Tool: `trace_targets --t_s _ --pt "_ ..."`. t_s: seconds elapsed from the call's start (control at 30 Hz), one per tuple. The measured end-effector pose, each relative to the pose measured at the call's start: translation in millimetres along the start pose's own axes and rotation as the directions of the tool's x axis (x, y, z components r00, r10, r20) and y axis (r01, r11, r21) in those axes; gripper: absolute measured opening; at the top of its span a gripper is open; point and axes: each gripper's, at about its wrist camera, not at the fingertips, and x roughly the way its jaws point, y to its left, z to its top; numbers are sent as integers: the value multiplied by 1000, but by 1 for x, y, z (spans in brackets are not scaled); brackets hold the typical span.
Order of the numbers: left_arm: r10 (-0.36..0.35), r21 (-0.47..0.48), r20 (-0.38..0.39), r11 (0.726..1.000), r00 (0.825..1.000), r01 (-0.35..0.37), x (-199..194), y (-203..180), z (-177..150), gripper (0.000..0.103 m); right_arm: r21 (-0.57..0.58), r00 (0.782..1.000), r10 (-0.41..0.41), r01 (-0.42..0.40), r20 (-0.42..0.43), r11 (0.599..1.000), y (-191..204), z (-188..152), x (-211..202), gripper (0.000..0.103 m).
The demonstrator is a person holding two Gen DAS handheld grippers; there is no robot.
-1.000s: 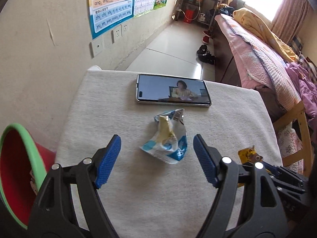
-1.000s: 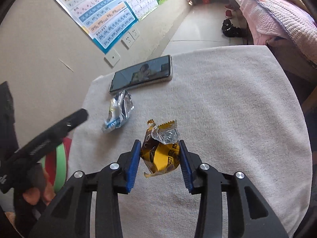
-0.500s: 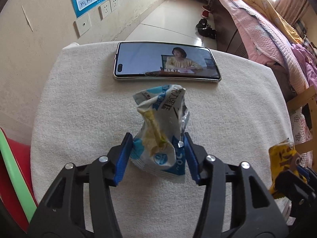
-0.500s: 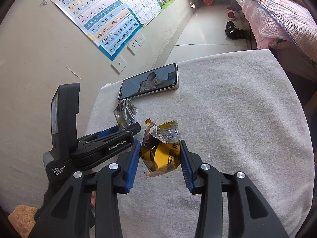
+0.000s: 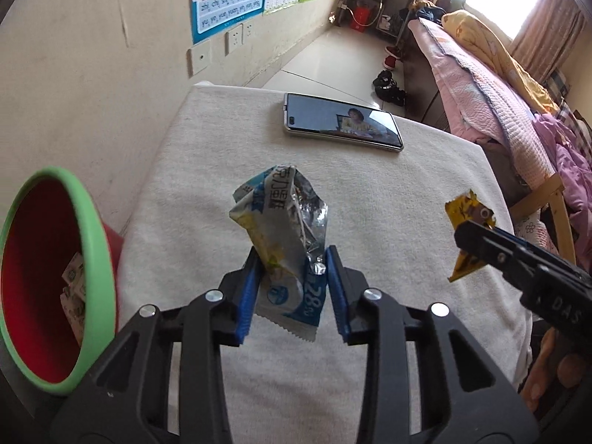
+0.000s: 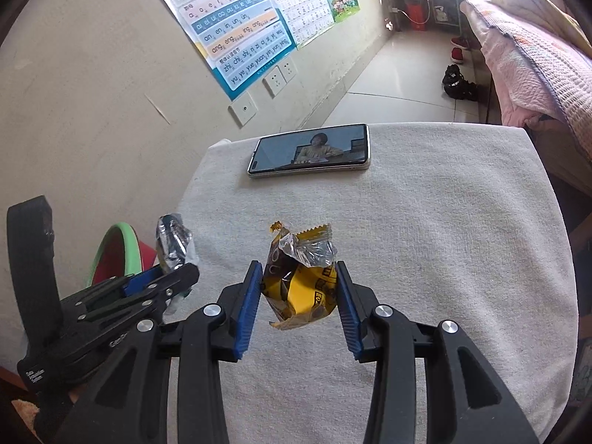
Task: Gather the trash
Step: 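Grasp the blue-white snack bag with the left gripper while the right grasps the gold wrapper, then carry the snack bag and gold wrapper over the red bin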
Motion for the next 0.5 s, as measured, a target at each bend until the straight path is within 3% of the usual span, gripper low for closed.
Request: trace_targets --t_s 0.27,0.5 --pt "49 -92 35 995 998 -46 -40 31 -36 34 -119 1000 -1 5 28 993 33 -5 -9 39" --pt "76 -109 80 992 994 -67 -60 39 -38 34 -187 999 12 -2 51 982 54 -8 -17 39"
